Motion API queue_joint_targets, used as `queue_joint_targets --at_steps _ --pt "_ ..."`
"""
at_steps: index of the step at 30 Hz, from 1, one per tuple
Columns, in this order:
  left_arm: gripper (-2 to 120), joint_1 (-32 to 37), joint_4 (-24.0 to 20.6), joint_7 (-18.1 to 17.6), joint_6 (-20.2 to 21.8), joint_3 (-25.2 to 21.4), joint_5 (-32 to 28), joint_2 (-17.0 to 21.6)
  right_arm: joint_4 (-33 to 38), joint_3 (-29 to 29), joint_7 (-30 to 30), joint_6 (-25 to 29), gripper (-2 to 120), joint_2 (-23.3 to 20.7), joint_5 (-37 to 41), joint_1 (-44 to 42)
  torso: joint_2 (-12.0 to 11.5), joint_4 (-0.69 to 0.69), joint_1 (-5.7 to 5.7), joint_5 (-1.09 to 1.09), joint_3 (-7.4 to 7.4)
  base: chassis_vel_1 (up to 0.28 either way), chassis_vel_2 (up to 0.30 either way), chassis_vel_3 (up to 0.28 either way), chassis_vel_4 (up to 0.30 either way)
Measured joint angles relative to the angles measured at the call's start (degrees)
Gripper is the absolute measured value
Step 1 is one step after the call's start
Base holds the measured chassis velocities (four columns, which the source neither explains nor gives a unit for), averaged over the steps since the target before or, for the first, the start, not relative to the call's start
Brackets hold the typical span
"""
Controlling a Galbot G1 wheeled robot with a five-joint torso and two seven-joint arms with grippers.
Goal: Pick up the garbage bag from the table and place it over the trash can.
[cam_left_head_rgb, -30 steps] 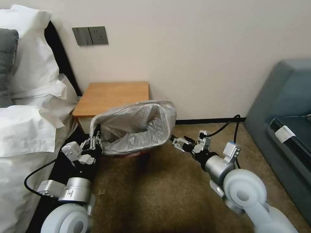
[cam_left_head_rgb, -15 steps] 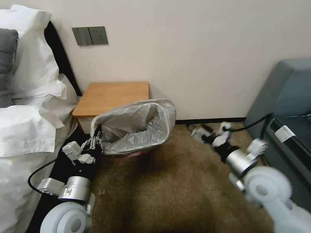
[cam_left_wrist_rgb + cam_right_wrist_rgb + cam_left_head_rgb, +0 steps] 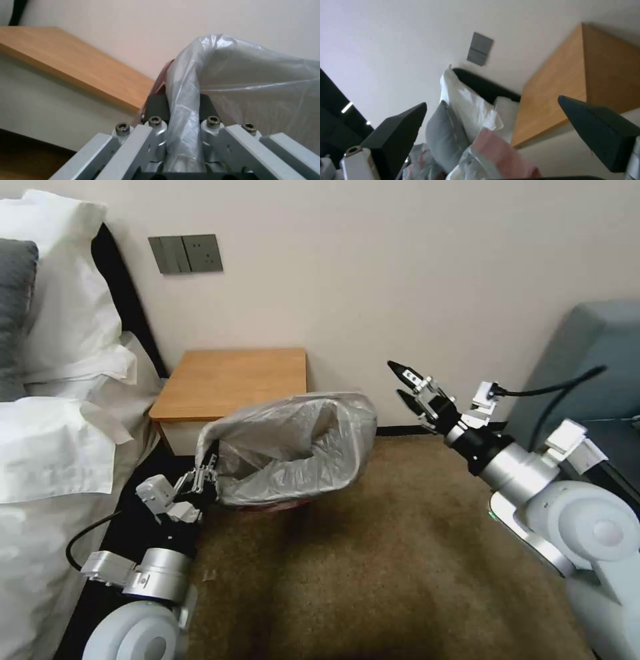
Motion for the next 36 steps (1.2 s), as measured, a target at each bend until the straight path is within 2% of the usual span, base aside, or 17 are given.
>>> queue_joint_targets --at_steps 10,13,16,17,19,20,22,23,26,27,29,31,33,35,36 --pt "8 0.85 -1.60 0.01 0.01 0.27 0.76 -0.52 0.76 -5.79 -2.50 -1.30 99 0.98 -7.19 -0.27 0.00 0.00 0.00 0.00 0.00 0.000 0.000 0.000 0.000" --pt "8 1.09 -1.81 0.01 0.01 0.24 1.02 -0.50 0.87 -7.00 -3.25 -1.26 93 1.28 -8.88 -0.11 0.00 0.00 0.00 0.00 0.00 0.000 0.000 0.000 0.000" --pt "8 1.71 -2.07 0.13 -0.06 0.34 1.64 -0.51 1.06 -7.77 -3.70 -1.06 78 1.88 -10.35 -0.04 0.00 0.00 0.00 0.00 0.00 0.000 0.000 0.000 0.000" --pt "8 1.71 -2.07 0.13 -0.06 0.34 1.64 -0.51 1.06 -7.77 -3.70 -1.06 78 1.88 -10.35 -0.04 0.00 0.00 0.00 0.00 0.00 0.000 0.000 0.000 0.000" --pt "8 1.97 -2.14 0.34 -0.11 0.48 1.84 -0.55 1.12 -7.37 -4.00 -0.87 68 1.99 -10.78 -0.12 0.00 0.00 0.00 0.00 0.00 0.000 0.000 0.000 0.000" --pt "8 1.97 -2.14 0.34 -0.11 0.48 1.84 -0.55 1.12 -7.37 -4.00 -0.87 68 1.99 -10.78 -0.12 0.00 0.00 0.00 0.00 0.00 0.000 0.000 0.000 0.000" --pt "8 2.02 -2.14 0.57 -0.16 0.53 1.96 -0.61 1.26 -6.79 -4.21 -0.75 56 1.91 -10.84 -0.26 0.00 0.00 0.00 0.00 0.00 0.000 0.000 0.000 0.000" --pt "8 2.02 -2.14 0.57 -0.16 0.53 1.96 -0.61 1.26 -6.79 -4.21 -0.75 56 1.91 -10.84 -0.26 0.00 0.00 0.00 0.00 0.00 0.000 0.000 0.000 0.000" --pt "8 2.04 -2.13 0.77 -0.21 0.61 2.12 -0.71 1.30 -6.24 -4.28 -0.67 41 1.75 -10.84 -0.43 0.00 0.00 0.00 0.00 0.00 0.000 0.000 0.000 0.000" --pt "8 2.04 -2.13 0.77 -0.21 0.61 2.12 -0.71 1.30 -6.24 -4.28 -0.67 41 1.75 -10.84 -0.43 0.00 0.00 0.00 0.00 0.00 0.000 0.000 0.000 0.000" --pt "8 2.04 -2.14 0.83 -0.27 0.62 2.23 -0.73 1.28 -6.15 -4.36 -0.66 30 1.66 -10.93 -0.55 0.00 0.00 0.00 0.00 0.00 0.000 0.000 0.000 0.000" --pt "8 2.04 -2.14 0.83 -0.28 0.62 2.25 -0.74 1.25 -6.13 -4.38 -0.66 28 1.65 -10.97 -0.56 0.00 0.00 0.00 0.00 0.00 0.000 0.000 0.000 0.000" --pt "8 2.05 -2.14 0.86 -0.31 0.61 2.29 -0.75 1.07 -6.14 -4.35 -0.66 16 1.68 -11.01 -0.43 0.00 0.00 0.00 0.00 0.00 0.000 0.000 0.000 0.000" --pt "8 2.08 -2.14 0.88 -0.33 0.60 2.31 -0.75 0.95 -6.16 -4.27 -0.66 13 1.70 -11.01 -0.30 0.00 0.00 0.00 0.00 0.00 0.000 0.000 0.000 0.000" --pt "8 2.19 -2.14 0.91 -0.34 0.61 2.33 -0.76 0.77 -6.19 -4.15 -0.66 7 1.76 -11.01 -0.07 0.00 0.00 0.00 0.00 0.00 0.000 0.000 0.000 0.000"
